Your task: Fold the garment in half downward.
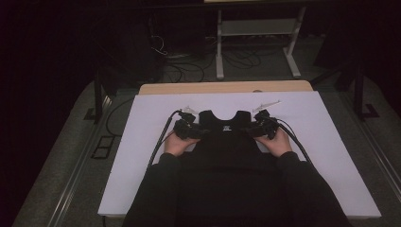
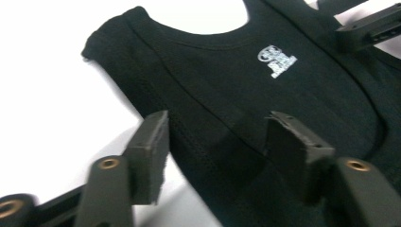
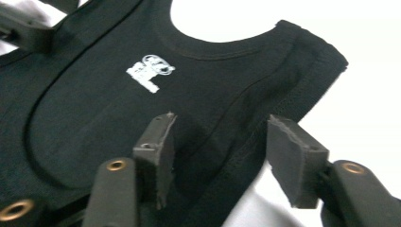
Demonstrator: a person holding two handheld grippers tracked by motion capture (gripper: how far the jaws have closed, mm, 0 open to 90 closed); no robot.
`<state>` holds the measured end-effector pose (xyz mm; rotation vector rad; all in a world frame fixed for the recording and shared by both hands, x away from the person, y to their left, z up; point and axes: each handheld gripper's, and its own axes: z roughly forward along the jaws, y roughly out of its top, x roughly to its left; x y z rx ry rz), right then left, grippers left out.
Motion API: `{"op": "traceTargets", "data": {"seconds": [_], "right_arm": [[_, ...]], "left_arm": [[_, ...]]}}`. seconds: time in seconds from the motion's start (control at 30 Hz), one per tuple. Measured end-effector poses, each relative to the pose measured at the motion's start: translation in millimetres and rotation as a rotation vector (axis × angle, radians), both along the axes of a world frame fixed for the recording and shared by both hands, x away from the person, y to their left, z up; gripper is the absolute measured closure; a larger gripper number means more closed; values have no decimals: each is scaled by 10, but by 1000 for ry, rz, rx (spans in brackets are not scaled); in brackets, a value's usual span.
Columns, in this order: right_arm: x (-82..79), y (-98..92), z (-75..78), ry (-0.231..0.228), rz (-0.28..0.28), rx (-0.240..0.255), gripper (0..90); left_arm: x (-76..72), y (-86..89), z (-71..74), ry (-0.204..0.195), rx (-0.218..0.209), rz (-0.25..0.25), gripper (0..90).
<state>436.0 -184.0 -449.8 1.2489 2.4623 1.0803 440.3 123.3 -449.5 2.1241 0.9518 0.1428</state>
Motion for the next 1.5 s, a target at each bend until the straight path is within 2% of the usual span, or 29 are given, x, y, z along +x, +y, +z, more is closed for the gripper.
{"op": "traceTargets", "data": {"seconds": [0.07,0.1,0.13,0.2,0.4,0.43,0.47,0.6,0.83,1.0,1.4,1.5], "right_arm": [[-11,16,-2,-3,9,3,513],[-17,23,-2,-1,14,7,555],[-23,33,-2,7,27,18,602],[-27,39,-1,13,31,22,631],[-57,80,1,29,65,35,680],[-60,87,-2,44,79,51,698],[-57,85,-7,49,85,62,722],[-58,84,-16,83,92,87,801],[-55,36,38,99,83,86,818],[-71,-31,167,77,75,109,818],[-140,-68,438,23,85,126,817],[-160,-63,495,5,99,109,817]], "left_arm": [[-7,-14,-2,6,-11,-11,489],[-6,-17,-4,4,-11,-19,507],[-12,-27,-7,4,-13,-23,562],[-20,-52,-11,0,-15,-29,582],[-30,-90,-15,12,-12,-63,742],[-35,-116,-16,38,-24,-79,797],[-37,-126,-18,46,-31,-89,816],[-39,-144,7,63,-18,-108,845],[-42,-75,85,57,-12,-84,856],[-50,-5,209,27,-46,-61,856],[-114,44,494,-28,-36,-73,856],[-136,58,551,-41,-41,-74,856]]}}
